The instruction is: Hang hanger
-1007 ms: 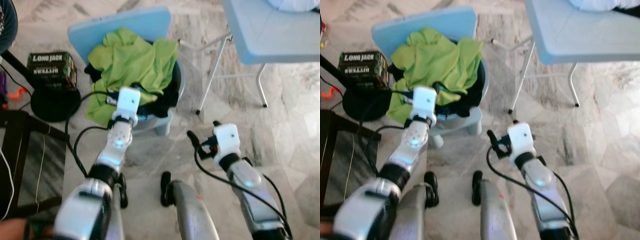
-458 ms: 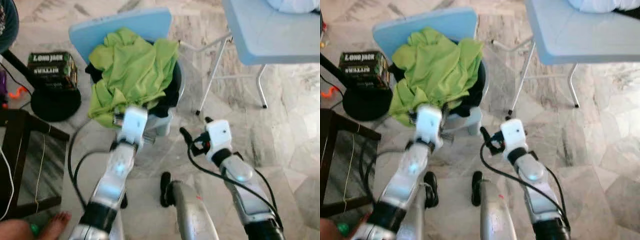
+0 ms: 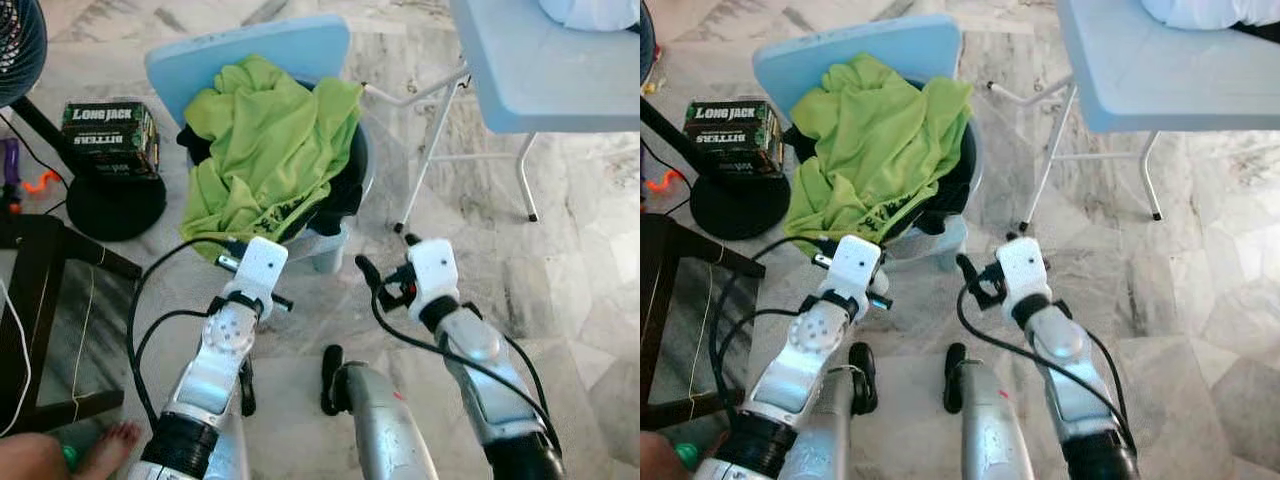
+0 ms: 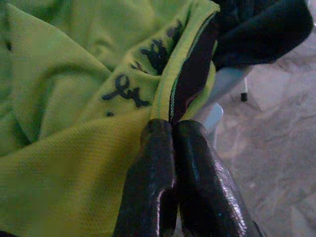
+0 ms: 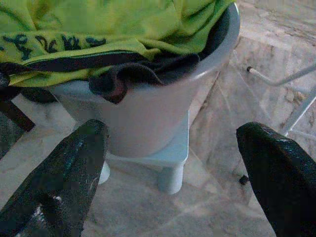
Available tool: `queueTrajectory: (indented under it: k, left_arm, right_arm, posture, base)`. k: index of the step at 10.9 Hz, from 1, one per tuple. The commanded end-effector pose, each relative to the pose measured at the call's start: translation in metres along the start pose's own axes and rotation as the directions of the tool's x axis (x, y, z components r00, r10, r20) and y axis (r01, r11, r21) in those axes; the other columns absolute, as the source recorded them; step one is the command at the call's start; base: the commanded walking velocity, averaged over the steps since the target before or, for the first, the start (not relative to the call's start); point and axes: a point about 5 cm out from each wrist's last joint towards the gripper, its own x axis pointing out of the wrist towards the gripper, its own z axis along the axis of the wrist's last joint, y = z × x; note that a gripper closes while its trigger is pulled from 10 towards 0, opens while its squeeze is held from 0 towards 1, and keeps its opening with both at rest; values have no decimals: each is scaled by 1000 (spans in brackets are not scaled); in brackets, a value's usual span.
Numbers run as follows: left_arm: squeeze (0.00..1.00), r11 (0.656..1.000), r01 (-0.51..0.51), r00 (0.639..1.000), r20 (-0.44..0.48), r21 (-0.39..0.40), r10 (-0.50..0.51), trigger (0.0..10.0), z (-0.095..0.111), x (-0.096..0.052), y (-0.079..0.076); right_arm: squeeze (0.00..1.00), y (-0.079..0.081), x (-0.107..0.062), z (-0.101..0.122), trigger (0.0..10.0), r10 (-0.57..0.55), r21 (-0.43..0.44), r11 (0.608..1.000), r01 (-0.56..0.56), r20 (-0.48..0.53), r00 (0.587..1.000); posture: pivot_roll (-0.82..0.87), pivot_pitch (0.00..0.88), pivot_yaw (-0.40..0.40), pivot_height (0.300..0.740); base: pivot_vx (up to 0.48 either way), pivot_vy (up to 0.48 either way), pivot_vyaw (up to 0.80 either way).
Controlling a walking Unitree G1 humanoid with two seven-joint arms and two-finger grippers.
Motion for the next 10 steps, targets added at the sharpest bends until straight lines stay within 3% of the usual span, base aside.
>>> queueTrajectory:
  k: [1,2,4,7,8,9,10]
  left_arm:
    - [0,1000,-3,1000,-16,4,3,0,-2,-3,-1]
    - [0,1000,-15,1000,-3,11,15,0,0,-3,0]
    - [0,985,-174,962,216,1,169,0,34,-5,15]
    - [0,974,-226,938,266,-12,221,0,50,-1,17]
    - [0,971,-238,934,273,-3,230,627,48,-2,22]
    - [0,973,-230,937,273,5,220,10000,47,0,25]
    - [0,973,-226,945,255,48,207,10000,44,3,24]
  right_arm:
    - [0,0,-5,-11,10000,-7,17,1000,7,-37,999]
    - [0,0,-4,-11,10000,-8,17,1000,9,-35,999]
    - [0,3,0,-10,10000,-20,32,999,20,-19,1000]
    - [0,5,8,-4,10000,-39,48,998,38,21,999]
    - [0,-1,5,-6,10000,-88,52,995,86,24,996]
    - [0,-2,2,-9,10000,-111,69,992,110,15,994]
    - [0,-1,-1,-13,10000,-122,75,990,121,10,992]
  posture:
    - [-14,367,-119,740]
    - [-9,365,-116,740]
    - [15,362,-113,740]
    - [15,343,-90,740]
    - [1,333,-77,740]
    - [-6,327,-68,740]
    - [-5,320,-57,740]
  base:
    - [0,0,0]
    - [0,0,0]
    - [0,0,0]
    - [0,0,0]
    - [0,0,0]
    - [0,0,0]
    - [0,0,0]
